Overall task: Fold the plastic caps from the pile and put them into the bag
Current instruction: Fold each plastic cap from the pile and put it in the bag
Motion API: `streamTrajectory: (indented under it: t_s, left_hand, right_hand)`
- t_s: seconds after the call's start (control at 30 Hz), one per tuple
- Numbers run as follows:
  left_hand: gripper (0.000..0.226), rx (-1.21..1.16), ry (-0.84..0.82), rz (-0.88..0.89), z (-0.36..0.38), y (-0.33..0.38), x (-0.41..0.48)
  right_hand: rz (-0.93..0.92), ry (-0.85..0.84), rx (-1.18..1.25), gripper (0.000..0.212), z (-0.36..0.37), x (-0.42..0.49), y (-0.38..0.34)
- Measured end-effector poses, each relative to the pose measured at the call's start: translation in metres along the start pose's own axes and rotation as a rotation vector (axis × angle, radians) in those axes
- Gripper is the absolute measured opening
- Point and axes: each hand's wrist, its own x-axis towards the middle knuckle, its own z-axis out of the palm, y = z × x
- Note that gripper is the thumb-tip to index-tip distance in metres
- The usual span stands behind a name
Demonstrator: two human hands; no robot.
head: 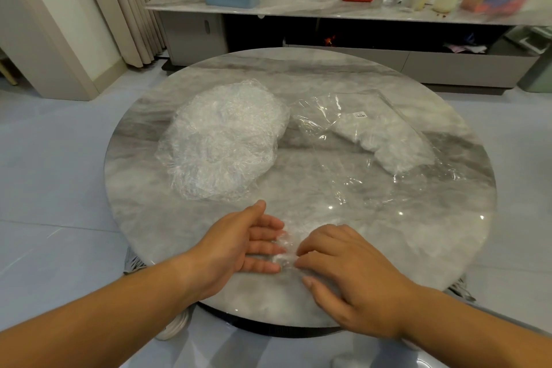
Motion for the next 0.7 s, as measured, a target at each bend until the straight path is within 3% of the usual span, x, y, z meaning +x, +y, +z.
streamTrajectory:
  t_s: [0.1, 0.2, 0.3, 0.47, 0.53, 0.6, 0.7]
  left_hand:
    - [0.051, -0.052, -0.053, -0.031, 0.003, 0.002, -0.001]
    - [0.051, -0.088, -0.086, -0.046, 0.004, 0.002, -0.001]
    - [0.049, -0.076, -0.099, -0.059, 0.006, 0.003, -0.002]
    - [0.034, -0.034, -0.131, -0.051, 0.005, 0.01, -0.001]
    - [0.027, 0.008, -0.069, -0.009, 0.002, 0.016, 0.003]
    - [0.023, 0.147, 0.05, 0.076, 0.0, 0.021, 0.01]
    - [0.022, 0.598, 0.169, 0.263, -0.002, 0.026, 0.023]
  right_hand:
    - [-0.041, 0.12, 0.0, 0.023, -0.005, -0.005, -0.002]
    - [-0.089, -0.005, -0.048, 0.033, -0.005, -0.006, -0.007]
    - [-0.009, -0.114, -0.13, 0.034, 0.0, -0.01, -0.005]
    - [0.094, -0.098, -0.093, 0.03, 0.007, -0.016, 0.003]
    - [0.11, -0.088, -0.071, 0.03, 0.007, -0.015, 0.003]
    - [0.112, -0.095, -0.062, 0.03, 0.006, -0.015, 0.003]
    - [0.097, -0.112, -0.034, 0.031, 0.004, -0.014, 0.006]
